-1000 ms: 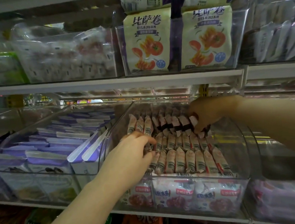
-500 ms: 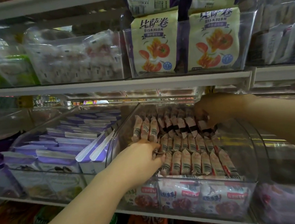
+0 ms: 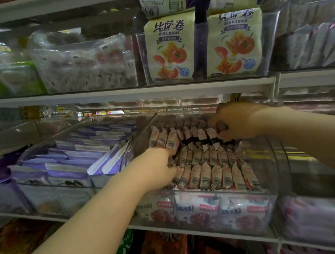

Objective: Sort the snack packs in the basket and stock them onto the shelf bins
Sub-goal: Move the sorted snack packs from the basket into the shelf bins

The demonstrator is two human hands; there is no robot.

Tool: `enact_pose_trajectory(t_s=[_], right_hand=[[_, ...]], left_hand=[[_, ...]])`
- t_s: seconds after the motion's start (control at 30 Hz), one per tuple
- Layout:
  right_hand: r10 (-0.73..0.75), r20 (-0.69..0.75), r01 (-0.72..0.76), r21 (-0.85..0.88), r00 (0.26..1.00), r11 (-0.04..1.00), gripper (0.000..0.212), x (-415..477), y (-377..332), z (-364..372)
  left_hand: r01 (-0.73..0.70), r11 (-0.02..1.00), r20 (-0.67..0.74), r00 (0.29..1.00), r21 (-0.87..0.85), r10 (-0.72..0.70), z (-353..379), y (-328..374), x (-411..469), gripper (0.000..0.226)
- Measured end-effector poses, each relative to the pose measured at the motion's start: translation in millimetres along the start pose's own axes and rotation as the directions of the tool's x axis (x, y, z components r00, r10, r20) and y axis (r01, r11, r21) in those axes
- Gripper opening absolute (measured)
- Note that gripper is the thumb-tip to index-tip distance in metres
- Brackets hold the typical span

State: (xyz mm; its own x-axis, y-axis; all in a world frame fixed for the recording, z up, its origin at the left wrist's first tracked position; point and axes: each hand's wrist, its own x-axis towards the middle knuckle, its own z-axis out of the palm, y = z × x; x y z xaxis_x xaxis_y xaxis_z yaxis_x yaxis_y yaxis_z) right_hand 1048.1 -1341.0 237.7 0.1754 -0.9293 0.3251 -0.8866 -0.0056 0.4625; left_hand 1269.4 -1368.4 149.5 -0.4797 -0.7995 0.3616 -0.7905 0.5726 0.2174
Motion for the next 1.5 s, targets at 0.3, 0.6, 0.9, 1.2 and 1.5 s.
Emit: enact_pose_trajectory(t_s=[0.3, 0.6, 0.9, 1.2, 1.5], right_hand=[[-0.226, -0.445, 0.363, 0.250, 0.867, 0.898, 0.018, -58.4, -133.5, -17.7], [-0.555, -0.424, 0.690, 0.303, 0.715, 0.657, 0.017, -67.6, -329.1, 32.4], [-0.870, -0.130, 0.814, 0.439, 0.476, 0.380, 0.024, -72.1, -568.8, 129.8], [-0.956, 0.167, 0.645, 0.709, 0.242, 0.287, 0.039, -107.9, -749.6, 242.8], [-0.898, 0.259, 0.092, 0.946, 0.356, 0.310, 0.065, -138.0, -837.3, 311.3]], left_hand=[[-0.116, 0.979, -0.505, 0.863, -0.170, 0.014, -4.9, -30.9, -104.0, 0.031], [0.180, 0.961, -0.608, 0.745, -0.211, -0.273, 66.6, -151.6, -270.9, 0.021], [0.685, 0.632, -0.341, 0.534, -0.363, -0.774, 167.1, -288.7, -449.4, 0.019], [0.961, 0.171, 0.070, 0.191, -0.218, -0.979, 260.5, -372.0, -564.0, 0.046], [0.999, 0.003, 0.033, 0.004, -0.034, -0.999, 312.7, -409.3, -582.4, 0.067]])
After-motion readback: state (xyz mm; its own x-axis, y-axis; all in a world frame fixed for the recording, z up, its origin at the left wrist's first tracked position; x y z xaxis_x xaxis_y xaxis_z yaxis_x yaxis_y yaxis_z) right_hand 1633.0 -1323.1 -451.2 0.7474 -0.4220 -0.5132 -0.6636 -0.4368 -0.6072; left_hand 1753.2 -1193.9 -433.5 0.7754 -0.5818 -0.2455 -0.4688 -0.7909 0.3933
